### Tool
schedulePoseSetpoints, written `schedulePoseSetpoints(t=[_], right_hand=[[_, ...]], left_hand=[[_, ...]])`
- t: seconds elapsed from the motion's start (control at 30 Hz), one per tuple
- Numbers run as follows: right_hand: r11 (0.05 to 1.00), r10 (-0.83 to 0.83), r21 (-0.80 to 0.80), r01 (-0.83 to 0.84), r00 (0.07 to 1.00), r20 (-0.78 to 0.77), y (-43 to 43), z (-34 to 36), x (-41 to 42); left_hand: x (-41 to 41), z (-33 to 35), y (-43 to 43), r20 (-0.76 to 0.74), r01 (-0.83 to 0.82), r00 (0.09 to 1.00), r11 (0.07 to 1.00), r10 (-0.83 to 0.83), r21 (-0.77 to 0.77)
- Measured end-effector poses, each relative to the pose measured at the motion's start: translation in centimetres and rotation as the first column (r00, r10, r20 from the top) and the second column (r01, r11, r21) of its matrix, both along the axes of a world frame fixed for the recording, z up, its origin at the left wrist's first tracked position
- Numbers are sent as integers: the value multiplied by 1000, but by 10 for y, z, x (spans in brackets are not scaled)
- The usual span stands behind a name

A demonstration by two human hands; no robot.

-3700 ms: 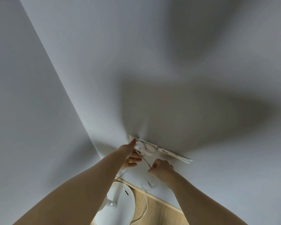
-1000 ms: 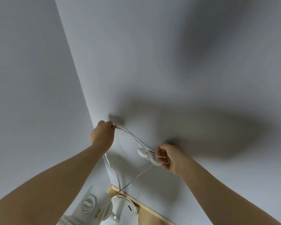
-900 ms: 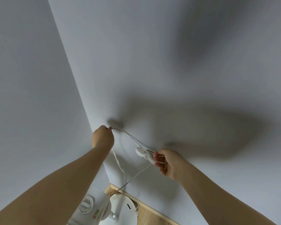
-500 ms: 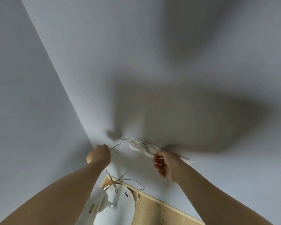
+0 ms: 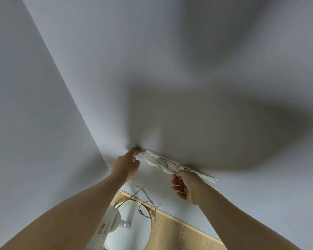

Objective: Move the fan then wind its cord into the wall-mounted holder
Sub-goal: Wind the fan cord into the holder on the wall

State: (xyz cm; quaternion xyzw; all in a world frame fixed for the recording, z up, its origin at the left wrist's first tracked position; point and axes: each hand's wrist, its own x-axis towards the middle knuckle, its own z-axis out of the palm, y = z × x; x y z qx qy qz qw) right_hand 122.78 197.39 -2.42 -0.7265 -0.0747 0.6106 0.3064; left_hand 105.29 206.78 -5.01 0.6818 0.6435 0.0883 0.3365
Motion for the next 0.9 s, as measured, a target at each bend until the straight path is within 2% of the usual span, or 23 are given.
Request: schedulePoseSetpoints(t=[0.03,0.1,0.17,0.2,0.3,0.5,0.63,0.7,0.77,0.9], right_hand=[[1000,-7,5,7,1000,-2,0,0,1],[1000,-18,13,18,1000,-7,1,-1,3],[1000,-20,20,20,1000,-16,0,-1,3],[1000,-22,22,22,999,-24,-1,-1,3],[999,-27,20,28,999,-42,-2,-4,5],[1000,-27,-2,27,999,-31,-4,-11,7],[1000,-7,3,7,1000,-10,-4,-14,6],[1000,-8,6,8,1000,-17,-4,-15,6],[1000,-9,2,9,1000,-20,-3,-17,5],[1000,-3,-18,3,1000,-10,-5,-19,3]], left_hand=[[-3,2,-1,-96,98,992,987,-86,127],[-9,5,-3,-256,295,942,898,-216,327],[-13,3,-4,-355,424,890,807,-287,410],[-15,3,-4,-390,432,878,808,-276,400],[-12,3,0,-480,351,858,891,-183,288],[14,5,18,-348,102,937,977,-32,185],[13,3,27,-214,2,977,997,15,83],[10,-3,27,-99,-115,989,993,112,-24],[11,-8,24,-44,-192,981,970,188,-150],[21,-14,5,-58,-136,991,918,123,-373]])
